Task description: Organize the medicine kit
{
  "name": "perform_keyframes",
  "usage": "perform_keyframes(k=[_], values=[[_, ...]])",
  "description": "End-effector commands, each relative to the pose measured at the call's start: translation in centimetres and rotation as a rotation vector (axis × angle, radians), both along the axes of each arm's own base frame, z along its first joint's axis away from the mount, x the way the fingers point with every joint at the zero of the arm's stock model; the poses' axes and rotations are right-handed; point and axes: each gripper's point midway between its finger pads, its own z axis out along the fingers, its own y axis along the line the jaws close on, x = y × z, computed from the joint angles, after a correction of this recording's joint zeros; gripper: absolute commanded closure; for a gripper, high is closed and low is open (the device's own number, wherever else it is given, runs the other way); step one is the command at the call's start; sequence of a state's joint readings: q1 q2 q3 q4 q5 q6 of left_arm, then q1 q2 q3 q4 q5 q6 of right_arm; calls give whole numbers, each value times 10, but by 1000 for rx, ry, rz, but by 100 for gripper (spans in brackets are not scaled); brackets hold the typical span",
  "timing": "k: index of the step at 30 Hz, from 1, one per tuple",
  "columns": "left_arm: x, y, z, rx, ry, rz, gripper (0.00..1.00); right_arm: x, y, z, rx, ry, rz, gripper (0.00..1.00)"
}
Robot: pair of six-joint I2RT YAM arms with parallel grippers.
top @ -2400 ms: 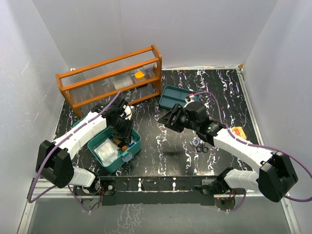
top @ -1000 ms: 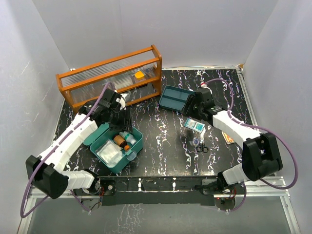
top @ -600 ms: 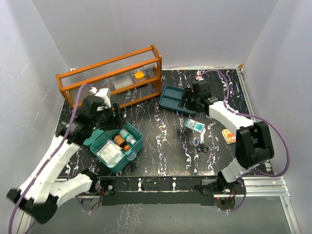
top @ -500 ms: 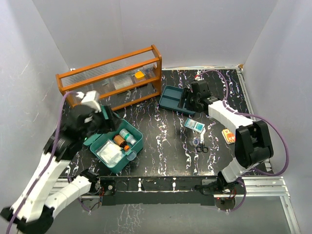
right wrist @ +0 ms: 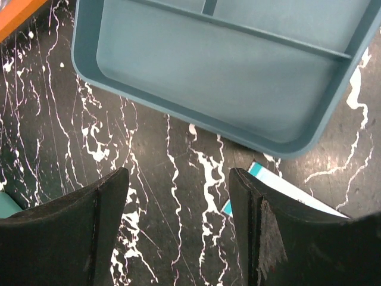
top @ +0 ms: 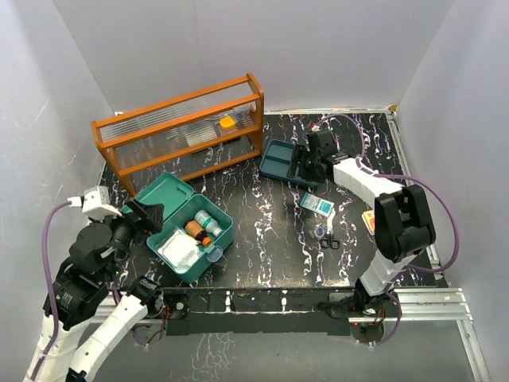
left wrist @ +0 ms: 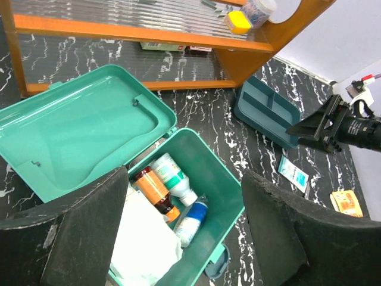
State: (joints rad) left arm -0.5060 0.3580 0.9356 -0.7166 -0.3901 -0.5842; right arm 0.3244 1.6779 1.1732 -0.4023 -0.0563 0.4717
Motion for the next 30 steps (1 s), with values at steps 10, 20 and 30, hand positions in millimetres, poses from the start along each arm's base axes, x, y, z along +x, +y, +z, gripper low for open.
perform_keyframes(k=[10, 20, 30], values=[[-4, 3, -36, 47, -43, -26, 22, 51, 14, -11, -21, 0, 13, 34], [-4, 9, -42, 52, -16, 15, 22, 55, 28, -38, -44, 87, 162, 34], [5, -5, -33, 64, -33, -51, 21, -4, 77, -36, 28, 158, 300, 34]])
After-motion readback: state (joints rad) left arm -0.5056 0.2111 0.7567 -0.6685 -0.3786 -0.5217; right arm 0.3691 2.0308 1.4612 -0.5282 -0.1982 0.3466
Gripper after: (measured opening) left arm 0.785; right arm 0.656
